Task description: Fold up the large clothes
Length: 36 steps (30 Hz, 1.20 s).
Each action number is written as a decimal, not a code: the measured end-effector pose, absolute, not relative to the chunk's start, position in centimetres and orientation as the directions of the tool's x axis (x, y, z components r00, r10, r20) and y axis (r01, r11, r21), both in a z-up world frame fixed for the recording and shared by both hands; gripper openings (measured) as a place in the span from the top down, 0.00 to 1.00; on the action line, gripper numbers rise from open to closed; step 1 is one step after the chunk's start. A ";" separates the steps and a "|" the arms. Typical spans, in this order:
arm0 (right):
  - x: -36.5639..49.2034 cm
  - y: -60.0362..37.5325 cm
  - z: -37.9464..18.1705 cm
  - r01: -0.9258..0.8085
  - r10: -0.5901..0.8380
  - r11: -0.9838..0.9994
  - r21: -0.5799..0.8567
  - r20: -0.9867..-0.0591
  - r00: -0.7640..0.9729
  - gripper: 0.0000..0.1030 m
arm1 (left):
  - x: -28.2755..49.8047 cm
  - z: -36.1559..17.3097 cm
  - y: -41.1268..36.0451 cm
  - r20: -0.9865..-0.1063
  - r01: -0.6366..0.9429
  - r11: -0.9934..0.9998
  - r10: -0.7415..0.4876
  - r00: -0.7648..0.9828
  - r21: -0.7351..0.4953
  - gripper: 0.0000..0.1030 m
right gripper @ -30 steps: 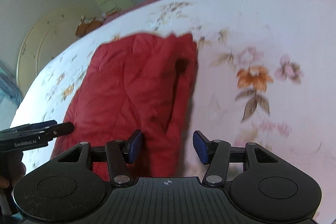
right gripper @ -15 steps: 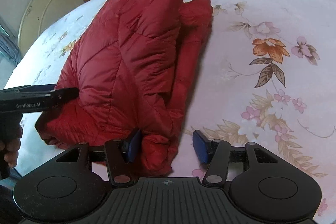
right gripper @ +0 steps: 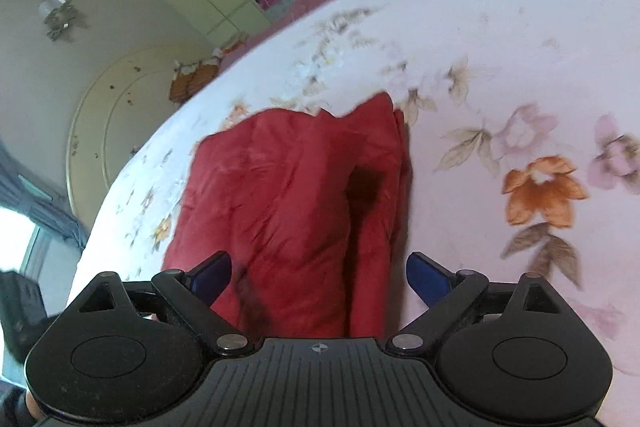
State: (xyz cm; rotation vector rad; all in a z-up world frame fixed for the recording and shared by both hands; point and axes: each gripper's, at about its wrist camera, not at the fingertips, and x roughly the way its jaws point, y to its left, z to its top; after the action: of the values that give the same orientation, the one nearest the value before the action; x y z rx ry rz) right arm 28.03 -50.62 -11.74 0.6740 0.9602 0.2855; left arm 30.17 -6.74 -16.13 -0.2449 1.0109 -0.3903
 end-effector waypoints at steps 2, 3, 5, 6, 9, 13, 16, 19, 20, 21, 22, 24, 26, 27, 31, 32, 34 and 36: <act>29.1 -50.6 -13.2 0.075 0.541 0.735 0.674 -0.649 0.535 0.09 | 30.5 -17.0 -6.8 -0.770 0.211 0.892 -0.451 0.452 -0.399 0.09; 29.5 -50.6 -13.8 0.084 0.549 0.726 0.682 -0.649 0.527 0.09 | 30.6 -17.3 -6.7 -0.768 0.209 0.886 -0.464 0.442 -0.415 0.13; 30.0 -50.6 -15.2 0.083 0.591 0.681 0.728 -0.613 0.524 0.10 | 30.7 -18.0 -6.5 -0.759 0.196 0.864 -0.501 0.416 -0.463 0.20; 30.0 -50.5 -15.4 0.068 0.596 0.680 0.730 -0.604 0.529 0.10 | 30.7 -18.1 -6.4 -0.756 0.194 0.860 -0.508 0.413 -0.472 0.22; 30.0 -49.8 -15.6 0.047 0.628 0.673 0.738 -0.604 0.491 0.32 | 30.4 -18.0 -6.6 -0.754 0.206 0.862 -0.505 0.420 -0.463 0.29; 30.2 -50.5 -16.2 0.073 0.660 0.631 0.772 -0.584 0.473 0.55 | 30.0 -17.3 -6.6 -0.751 0.206 0.864 -0.501 0.430 -0.459 0.37; 29.9 -50.8 -16.2 0.091 0.684 0.583 0.807 -0.548 0.482 0.66 | 29.5 -16.3 -6.8 -0.750 0.202 0.877 -0.479 0.456 -0.436 0.43; 29.4 -50.9 -14.9 0.058 0.714 0.539 0.840 -0.492 0.498 0.70 | 29.1 -14.9 -6.5 -0.740 0.197 0.881 -0.469 0.482 -0.429 0.47; 29.4 -50.7 -14.4 0.040 0.718 0.538 0.842 -0.484 0.500 0.70 | 28.8 -14.3 -6.2 -0.736 0.196 0.884 -0.462 0.494 -0.424 0.47; 29.5 -50.4 -13.7 0.024 0.725 0.533 0.846 -0.471 0.502 0.70 | 28.6 -13.7 -5.9 -0.734 0.190 0.888 -0.454 0.505 -0.418 0.47; 29.7 -50.1 -13.2 0.009 0.733 0.525 0.851 -0.457 0.503 0.70 | 28.4 -12.9 -5.3 -0.730 0.181 0.892 -0.445 0.519 -0.415 0.47; 30.3 -48.5 -12.0 -0.030 0.746 0.522 0.852 -0.439 0.501 0.70 | 28.3 -11.6 -4.2 -0.721 0.168 0.899 -0.427 0.546 -0.404 0.48; 31.4 -46.1 -11.2 -0.059 0.762 0.513 0.856 -0.423 0.491 0.70 | 28.1 -10.1 -2.4 -0.714 0.150 0.909 -0.401 0.575 -0.390 0.48; 31.8 -45.0 -10.8 -0.068 0.768 0.511 0.857 -0.419 0.485 0.70 | 28.1 -9.6 -1.4 -0.710 0.144 0.913 -0.389 0.587 -0.381 0.48; 33.8 -39.4 -9.5 -0.120 0.791 0.500 0.857 -0.396 0.466 0.70 | 28.6 -7.9 3.5 -0.692 0.118 0.926 -0.348 0.632 -0.358 0.48; 34.5 -37.8 -9.4 -0.133 0.796 0.497 0.857 -0.390 0.462 0.70 | 28.9 -7.7 4.8 -0.688 0.116 0.929 -0.340 0.642 -0.351 0.48; 35.8 -34.3 -9.3 -0.147 0.804 0.490 0.859 -0.380 0.458 0.70 | 29.8 -7.2 8.1 -0.681 0.107 0.934 -0.325 0.657 -0.342 0.48; 37.0 -30.7 -9.5 -0.143 0.806 0.480 0.865 -0.372 0.460 0.70 | 31.0 -6.9 11.2 -0.676 0.103 0.936 -0.316 0.665 -0.337 0.48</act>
State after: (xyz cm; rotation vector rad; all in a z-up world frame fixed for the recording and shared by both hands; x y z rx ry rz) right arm 37.05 -30.71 -9.49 0.8752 0.9023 0.6860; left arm 30.98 11.19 -6.88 -0.2817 0.8114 -0.2401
